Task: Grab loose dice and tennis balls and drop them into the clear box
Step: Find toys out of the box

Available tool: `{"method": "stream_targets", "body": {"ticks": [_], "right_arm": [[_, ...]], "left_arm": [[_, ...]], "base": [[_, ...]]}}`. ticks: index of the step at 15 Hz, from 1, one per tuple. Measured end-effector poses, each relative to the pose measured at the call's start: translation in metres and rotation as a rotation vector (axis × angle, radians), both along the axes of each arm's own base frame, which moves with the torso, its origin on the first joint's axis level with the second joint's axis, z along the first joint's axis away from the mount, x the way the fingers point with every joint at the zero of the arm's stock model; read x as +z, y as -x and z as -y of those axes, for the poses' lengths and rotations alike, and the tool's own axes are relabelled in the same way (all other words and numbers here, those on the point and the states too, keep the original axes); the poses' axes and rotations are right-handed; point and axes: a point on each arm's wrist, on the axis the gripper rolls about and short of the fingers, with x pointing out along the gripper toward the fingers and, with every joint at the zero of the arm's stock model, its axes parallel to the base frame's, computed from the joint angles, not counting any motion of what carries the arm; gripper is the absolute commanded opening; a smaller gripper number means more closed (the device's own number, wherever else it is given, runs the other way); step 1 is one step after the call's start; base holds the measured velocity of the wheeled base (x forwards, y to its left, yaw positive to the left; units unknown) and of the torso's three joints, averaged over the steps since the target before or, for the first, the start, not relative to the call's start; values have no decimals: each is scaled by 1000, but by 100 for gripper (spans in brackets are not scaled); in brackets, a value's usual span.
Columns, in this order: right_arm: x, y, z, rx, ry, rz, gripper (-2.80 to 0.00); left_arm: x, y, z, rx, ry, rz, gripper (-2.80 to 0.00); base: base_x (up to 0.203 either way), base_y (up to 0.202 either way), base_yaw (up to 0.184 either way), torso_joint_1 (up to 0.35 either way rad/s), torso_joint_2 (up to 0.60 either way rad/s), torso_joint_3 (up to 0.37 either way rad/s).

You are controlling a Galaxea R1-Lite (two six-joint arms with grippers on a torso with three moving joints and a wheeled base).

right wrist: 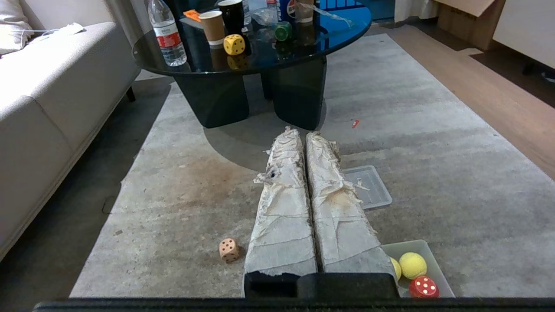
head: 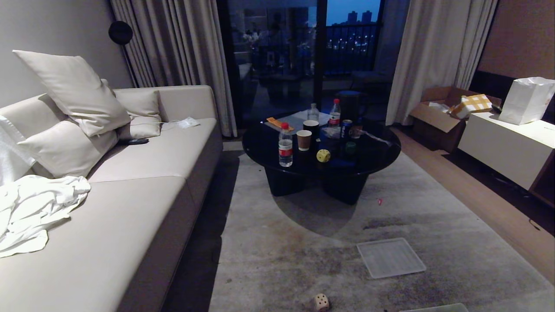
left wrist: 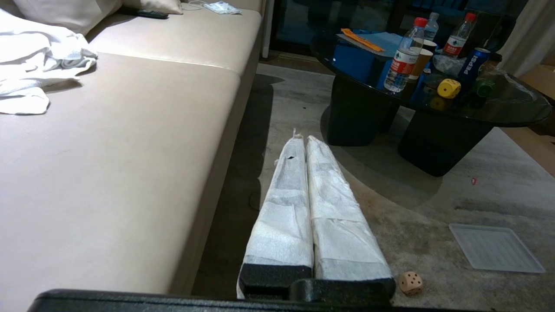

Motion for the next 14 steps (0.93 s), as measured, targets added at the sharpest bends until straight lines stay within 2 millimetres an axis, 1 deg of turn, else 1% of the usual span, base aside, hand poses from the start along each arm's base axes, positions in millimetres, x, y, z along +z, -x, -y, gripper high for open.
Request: {"method": "stream_targets", "body": {"ticks": [9, 14], "right_arm": [[0, 0, 0, 0, 0, -1, -280], [0, 0, 0, 0, 0, 0, -280]], "left_arm": [[0, 0, 0, 0, 3, 2, -280], [0, 0, 0, 4, 6, 2, -280]], "base": [[0, 0, 0, 0, 0, 0], [0, 0, 0, 1, 3, -135]]}}
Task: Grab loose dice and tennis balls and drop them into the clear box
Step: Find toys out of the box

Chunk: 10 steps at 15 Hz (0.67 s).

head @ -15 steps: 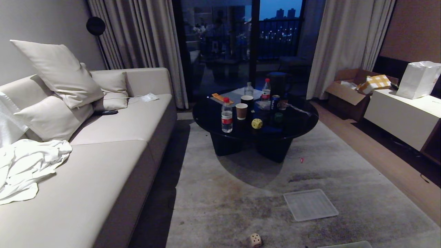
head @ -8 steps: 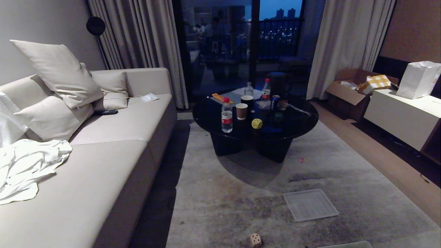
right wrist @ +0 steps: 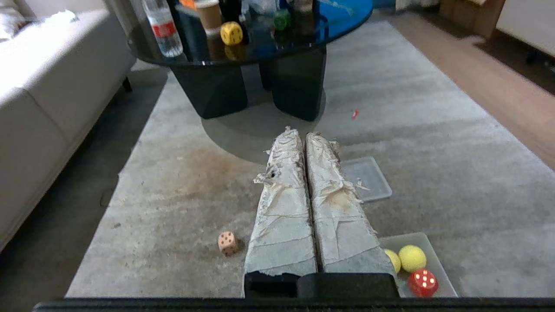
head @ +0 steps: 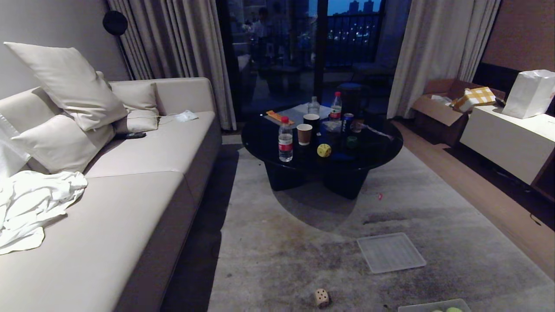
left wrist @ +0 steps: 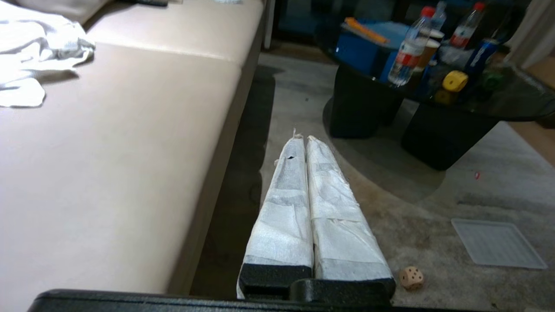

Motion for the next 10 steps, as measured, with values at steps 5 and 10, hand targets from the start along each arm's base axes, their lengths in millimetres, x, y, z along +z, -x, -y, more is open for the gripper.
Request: {"method": "stream_targets", "body": {"ticks": [5, 10], "right_arm": [[0, 0, 0, 0, 1, 0, -280], [0, 0, 0, -1, 0, 0, -280]], "left_arm": [[0, 0, 0, 0, 1, 0, -280], [0, 0, 0, 0, 1, 0, -280]], "base": [[0, 0, 0, 3, 1, -196], [0, 0, 0, 2, 3, -197]]}}
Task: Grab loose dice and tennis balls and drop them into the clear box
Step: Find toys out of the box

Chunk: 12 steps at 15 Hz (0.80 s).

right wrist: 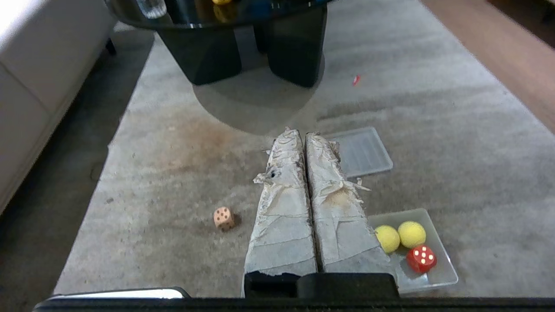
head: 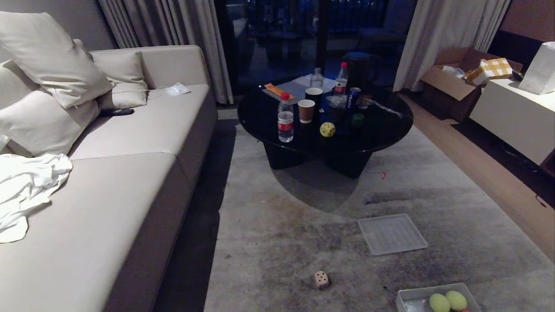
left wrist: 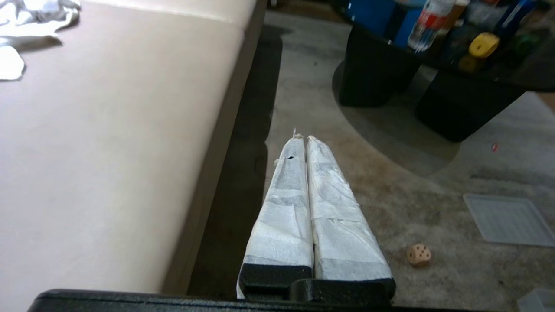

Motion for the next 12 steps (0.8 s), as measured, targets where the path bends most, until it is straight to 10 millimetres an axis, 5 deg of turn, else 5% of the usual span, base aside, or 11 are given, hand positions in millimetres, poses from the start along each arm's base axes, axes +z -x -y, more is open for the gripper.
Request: {"method": "stream_targets", "body": {"ticks": [12], "right_arm": [[0, 0, 0, 0, 0, 0, -280]], "left_arm": [[0, 0, 0, 0, -1, 0, -280]], "base": [[0, 0, 0, 1, 2, -198]]}}
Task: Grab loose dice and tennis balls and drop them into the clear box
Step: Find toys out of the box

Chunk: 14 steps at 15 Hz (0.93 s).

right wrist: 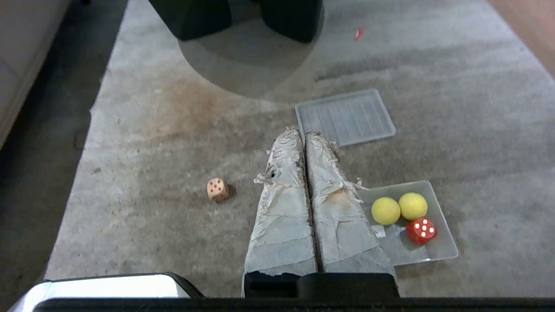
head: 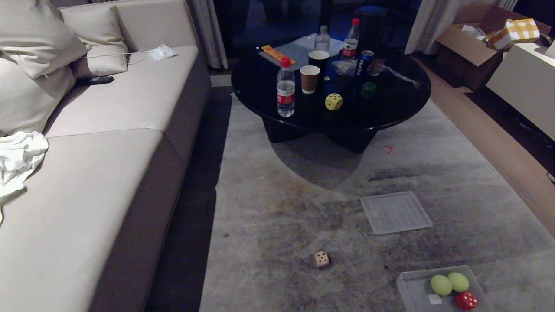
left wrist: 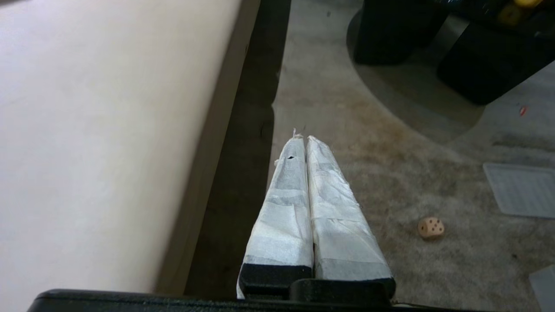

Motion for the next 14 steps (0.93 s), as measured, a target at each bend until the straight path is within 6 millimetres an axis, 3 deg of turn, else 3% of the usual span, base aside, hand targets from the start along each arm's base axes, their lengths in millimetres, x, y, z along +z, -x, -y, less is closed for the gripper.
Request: {"method": "stream_targets", "body": {"ticks": [14], "right_arm": [[0, 0, 0, 0, 0, 0, -280]], "left_arm": [[0, 0, 0, 0, 0, 0, -280]], "base": [[0, 0, 0, 2, 2, -201]]}}
